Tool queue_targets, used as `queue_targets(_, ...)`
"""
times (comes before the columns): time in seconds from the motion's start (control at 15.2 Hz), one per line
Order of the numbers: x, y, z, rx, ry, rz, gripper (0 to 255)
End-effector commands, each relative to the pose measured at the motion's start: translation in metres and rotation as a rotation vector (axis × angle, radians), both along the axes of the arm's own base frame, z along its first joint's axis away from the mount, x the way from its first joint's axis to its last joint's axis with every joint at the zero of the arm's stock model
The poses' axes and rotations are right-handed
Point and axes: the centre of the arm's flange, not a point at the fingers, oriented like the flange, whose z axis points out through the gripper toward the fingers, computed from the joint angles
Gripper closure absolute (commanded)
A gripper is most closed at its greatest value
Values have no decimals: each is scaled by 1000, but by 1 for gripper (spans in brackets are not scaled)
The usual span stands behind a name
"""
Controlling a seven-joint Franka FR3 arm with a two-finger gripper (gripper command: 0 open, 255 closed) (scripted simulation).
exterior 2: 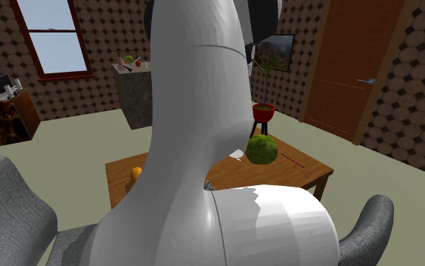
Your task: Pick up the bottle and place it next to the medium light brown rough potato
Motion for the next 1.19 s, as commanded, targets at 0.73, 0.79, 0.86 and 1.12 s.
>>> queue_targets(0.73, 0, 0, 69, 0, 0, 0, 255)
queue_targets(0.79, 0, 0, 74, 0, 0, 0, 255)
queue_targets(0.86, 0, 0, 80, 0, 0, 0, 255)
queue_targets(1.12, 0, 0, 101, 0, 0, 0, 255)
